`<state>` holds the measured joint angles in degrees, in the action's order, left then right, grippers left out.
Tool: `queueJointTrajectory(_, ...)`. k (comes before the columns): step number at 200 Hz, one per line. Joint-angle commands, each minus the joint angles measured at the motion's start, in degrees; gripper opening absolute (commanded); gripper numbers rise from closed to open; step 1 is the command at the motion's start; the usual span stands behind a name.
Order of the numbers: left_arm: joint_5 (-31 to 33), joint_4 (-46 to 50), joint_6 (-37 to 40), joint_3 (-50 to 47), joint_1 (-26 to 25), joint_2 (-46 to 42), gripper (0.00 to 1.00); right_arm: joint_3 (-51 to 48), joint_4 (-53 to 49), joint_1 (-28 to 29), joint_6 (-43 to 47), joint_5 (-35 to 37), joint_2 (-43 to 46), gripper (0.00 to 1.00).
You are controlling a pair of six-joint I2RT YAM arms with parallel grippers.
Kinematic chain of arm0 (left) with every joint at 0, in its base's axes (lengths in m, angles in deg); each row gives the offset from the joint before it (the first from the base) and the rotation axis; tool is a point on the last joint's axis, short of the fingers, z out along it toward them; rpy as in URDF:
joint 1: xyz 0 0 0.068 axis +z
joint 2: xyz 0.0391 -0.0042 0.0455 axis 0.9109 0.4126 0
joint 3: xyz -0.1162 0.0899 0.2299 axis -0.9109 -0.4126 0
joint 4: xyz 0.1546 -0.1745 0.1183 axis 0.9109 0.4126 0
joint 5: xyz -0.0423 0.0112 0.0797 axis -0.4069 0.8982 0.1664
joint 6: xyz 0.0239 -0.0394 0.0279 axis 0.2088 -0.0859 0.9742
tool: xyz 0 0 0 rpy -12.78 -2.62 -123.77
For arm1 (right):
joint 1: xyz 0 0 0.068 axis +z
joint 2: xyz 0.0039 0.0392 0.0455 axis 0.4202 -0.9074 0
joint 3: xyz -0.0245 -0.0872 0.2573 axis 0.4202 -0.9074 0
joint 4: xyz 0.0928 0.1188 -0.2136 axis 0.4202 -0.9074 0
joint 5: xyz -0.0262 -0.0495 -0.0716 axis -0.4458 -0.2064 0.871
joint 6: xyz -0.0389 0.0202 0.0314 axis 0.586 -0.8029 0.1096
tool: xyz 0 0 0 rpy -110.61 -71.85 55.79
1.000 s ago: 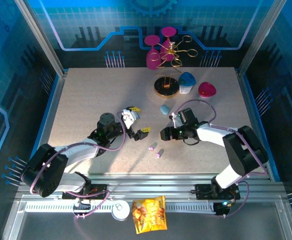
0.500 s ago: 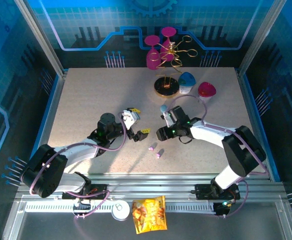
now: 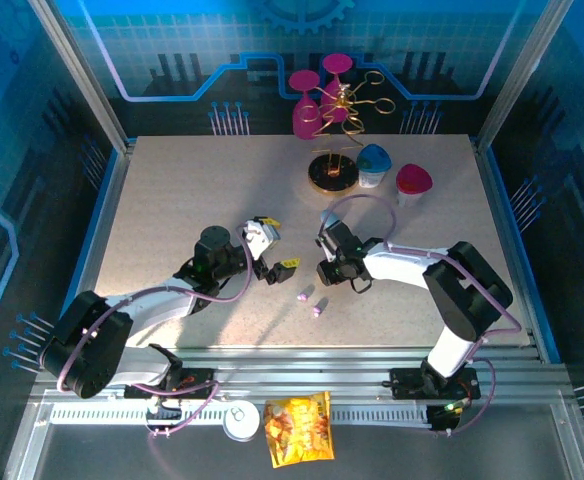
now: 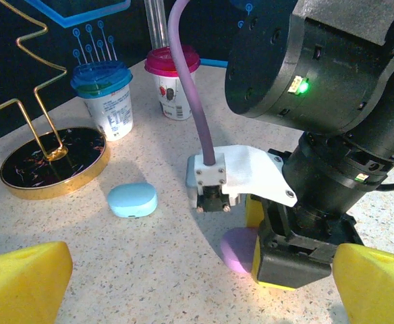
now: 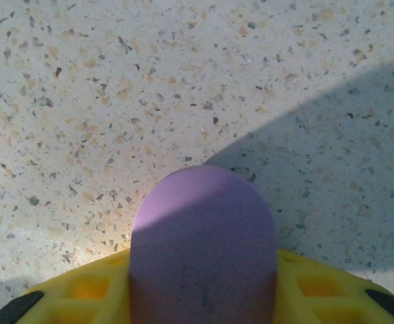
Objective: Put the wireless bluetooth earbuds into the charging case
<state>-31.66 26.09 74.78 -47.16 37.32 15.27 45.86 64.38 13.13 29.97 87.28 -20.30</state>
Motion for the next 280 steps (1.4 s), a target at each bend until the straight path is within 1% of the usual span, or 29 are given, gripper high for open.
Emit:
queueJointTrajectory(1, -0.35, 0.13, 0.87, 1.93, -0.25, 0.1, 0.99, 0.53, -2.13, 0.89, 0.76, 1.36, 1.37, 0.32)
queueJointTrajectory(21, -0.44, 0.04, 0.56, 2.11, -0.23, 0.21, 0.99, 0.11, -1.77, 0.5, 3.07, -0.52, 4.29, 0.26)
queueJointTrajectory(46, -0.84, -0.23, 0.09, 2.63, -0.23, -0.18, 0.99, -0.62, 0.61, -1.16, 7.42, -8.84, 9.82, 0.23)
queueJointTrajectory(68, -2.14, 0.78, -0.54, 3.78, -0.25, -1.04, 0.99, -2.64, 1.75, -3.52, 11.13, -18.42, 16.43, 0.22)
queueJointTrajectory(80, -3.77, 2.67, -1.29, 4.9, -0.26, -2.23, 0.99, -2.55, 1.41, -5.25, 12.26, -23.66, 20.2, 0.21)
queueJointTrajectory(98, -7.34, 6.83, -2.57, 6.95, -0.33, -5.45, 0.99, -1.39, -0.98, -8.53, 13.35, -34.01, 25.12, 0.21)
queueJointTrajectory(111, -10.15, 9.43, -2.9, 8.24, -0.37, -7.77, 0.99, -1.26, -2.92, -9.78, 14.31, -37.67, 28.04, 0.2)
queueJointTrajectory(118, -11.63, 10.61, -3.19, 8.91, -0.39, -8.81, 0.99, 0.85, -4.32, -10.27, 15.5, -39.54, 29.63, 0.19)
queueJointTrajectory(141, -17.44, 13.86, -4.23, 11.21, -0.36, -10.86, 0.99, 3.35, -7.91, -11.38, 18.31, -43.36, 33.52, 0.19)
queueJointTrajectory(175, -22.83, 17.29, -4.36, 13.82, -0.37, -10.81, 0.99, 6.61, -12.88, -11.79, 23.3, -50.82, 35.01, 0.19)
queueJointTrajectory(198, -26.48, 22.31, -3.11, 16.52, -0.47, -10.41, 0.99, 8.7, -17.05, -11.76, 26.44, -53.6, 34.58, 0.19)
queueJointTrajectory(233, -29.69, 26.99, -2.04, 18.87, -0.84, -10.08, 0.98, 11.38, -20.72, -10.23, 29.65, -54.75, 33.31, 0.19)
queueJointTrajectory(253, -31.45, 28.26, -2.18, 19.73, -1.55, -9.42, 0.96, 13.19, -23.3, -8.42, 32.54, -54.06, 32.26, 0.19)
queueJointTrajectory(267, -32.74, 30.11, -1.56, 20.6, -2.06, -8.64, 0.91, 14.4, -24.55, -7.24, 33.83, -53.11, 31.33, 0.19)
queueJointTrajectory(280, -32.87, 31.21, -1.16, 21.17, -2.34, -8.16, 0.89, 15.39, -25.23, -6.12, 34.42, -52.13, 30.61, 0.19)
